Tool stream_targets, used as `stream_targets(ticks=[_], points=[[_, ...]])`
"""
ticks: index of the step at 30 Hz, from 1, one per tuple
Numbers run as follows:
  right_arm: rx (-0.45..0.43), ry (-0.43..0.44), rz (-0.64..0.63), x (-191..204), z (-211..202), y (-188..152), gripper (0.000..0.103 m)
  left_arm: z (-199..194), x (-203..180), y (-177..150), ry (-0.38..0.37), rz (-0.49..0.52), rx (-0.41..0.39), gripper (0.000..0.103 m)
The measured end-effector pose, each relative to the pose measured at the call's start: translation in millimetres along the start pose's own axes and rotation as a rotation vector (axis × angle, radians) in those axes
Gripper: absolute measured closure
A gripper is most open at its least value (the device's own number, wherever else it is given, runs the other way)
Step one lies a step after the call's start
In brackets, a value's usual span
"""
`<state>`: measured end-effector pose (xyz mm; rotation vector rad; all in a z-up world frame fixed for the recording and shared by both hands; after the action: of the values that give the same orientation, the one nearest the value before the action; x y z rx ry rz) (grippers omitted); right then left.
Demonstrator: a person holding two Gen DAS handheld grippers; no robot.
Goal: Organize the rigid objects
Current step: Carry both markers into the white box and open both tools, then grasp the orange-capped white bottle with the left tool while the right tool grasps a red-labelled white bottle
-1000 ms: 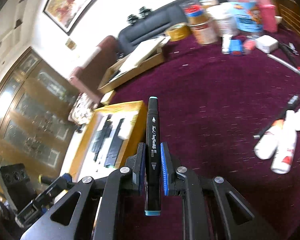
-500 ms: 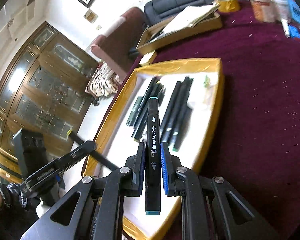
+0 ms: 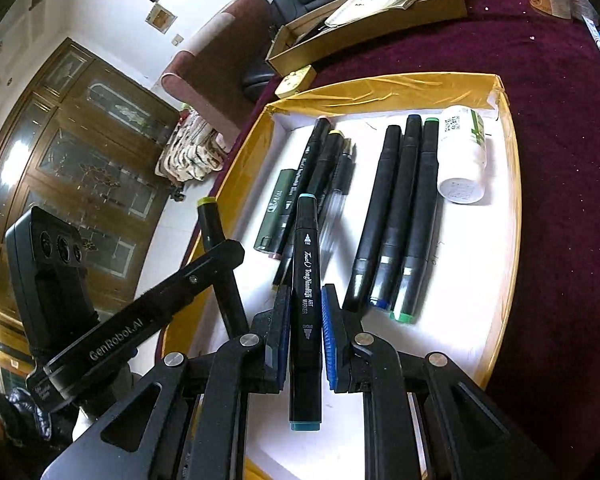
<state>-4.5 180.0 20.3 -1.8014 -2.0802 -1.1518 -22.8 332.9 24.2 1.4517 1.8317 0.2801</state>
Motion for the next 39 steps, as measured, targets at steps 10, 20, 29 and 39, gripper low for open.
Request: stream_targets(ticks=[10, 20, 29, 39], points=[[-0.011, -0.045, 0.005, -4, -5, -9, 0.09, 0, 13, -9, 0.032, -0.032, 0.003, 0.086], [-0.016, -0.033, -0.034, -4, -18, -28, 0.089, -36, -8, -14, -0.027, -0.086, -0.064, 0.047], [-0.217, -0.016, -0.079, -64, -125, -38, 0.086, -60, -72, -26, -0.184, -0.051, -0.126, 0.031], [-0.486, -0.423, 0.226, -256, -274, -41, 0.077, -16, -180, -85, -0.295, 0.148, 0.032, 0.03]])
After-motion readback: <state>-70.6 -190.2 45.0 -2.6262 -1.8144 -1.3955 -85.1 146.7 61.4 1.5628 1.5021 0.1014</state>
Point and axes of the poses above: each gripper's, at about its wrist camera, not at the fingertips, and z roughly the way its jaws point, x to its left, y to its top, the point moved 2 cm from there along z, roughly the way its jaws point, and after that the axes turned 6 degrees about -x, right-handed, at the moved point
